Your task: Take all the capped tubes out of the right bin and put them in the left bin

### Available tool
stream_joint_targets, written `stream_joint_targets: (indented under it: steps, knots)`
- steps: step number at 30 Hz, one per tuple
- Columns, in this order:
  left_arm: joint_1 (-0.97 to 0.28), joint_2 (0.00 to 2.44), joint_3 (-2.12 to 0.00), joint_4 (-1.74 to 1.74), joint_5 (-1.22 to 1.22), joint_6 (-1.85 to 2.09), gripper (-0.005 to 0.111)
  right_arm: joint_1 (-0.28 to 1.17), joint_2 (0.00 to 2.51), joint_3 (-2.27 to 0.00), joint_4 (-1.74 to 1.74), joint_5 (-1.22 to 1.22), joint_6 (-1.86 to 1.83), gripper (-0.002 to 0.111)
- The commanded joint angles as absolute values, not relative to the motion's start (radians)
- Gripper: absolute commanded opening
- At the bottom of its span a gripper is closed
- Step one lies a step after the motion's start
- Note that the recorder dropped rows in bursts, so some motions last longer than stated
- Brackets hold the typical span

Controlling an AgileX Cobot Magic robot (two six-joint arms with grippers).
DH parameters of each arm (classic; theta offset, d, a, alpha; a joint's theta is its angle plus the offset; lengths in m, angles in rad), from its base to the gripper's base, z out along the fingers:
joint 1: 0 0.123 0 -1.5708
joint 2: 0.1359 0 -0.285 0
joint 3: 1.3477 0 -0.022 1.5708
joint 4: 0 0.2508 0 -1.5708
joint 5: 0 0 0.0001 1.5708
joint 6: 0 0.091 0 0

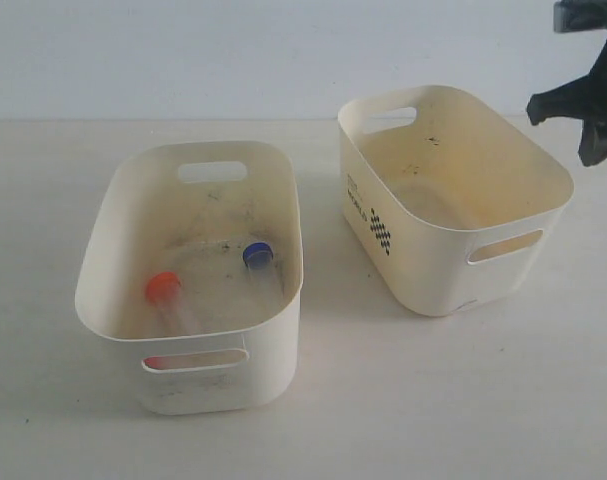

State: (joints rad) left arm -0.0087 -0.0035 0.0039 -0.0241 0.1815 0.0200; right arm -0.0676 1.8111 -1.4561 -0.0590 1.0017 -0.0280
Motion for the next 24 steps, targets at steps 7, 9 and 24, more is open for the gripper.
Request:
stream_joint_targets:
  steps: [7, 9, 24]
  knots:
    - [-0.01, 0.0, 0.0, -0.026, 0.172, 0.016, 0.004, -0.07, 1.811, -1.296, 0.017, 0.881, -0.047, 0.0]
    - [-0.01, 0.0, 0.0, -0.026, 0.172, 0.016, 0.004, -0.07, 1.811, -1.296, 0.047, 0.885, -0.07, 0.0]
    - [-0.01, 0.0, 0.0, -0.026, 0.172, 0.016, 0.004, -0.07, 1.811, -1.296, 0.202, 0.986, -0.163, 0.0]
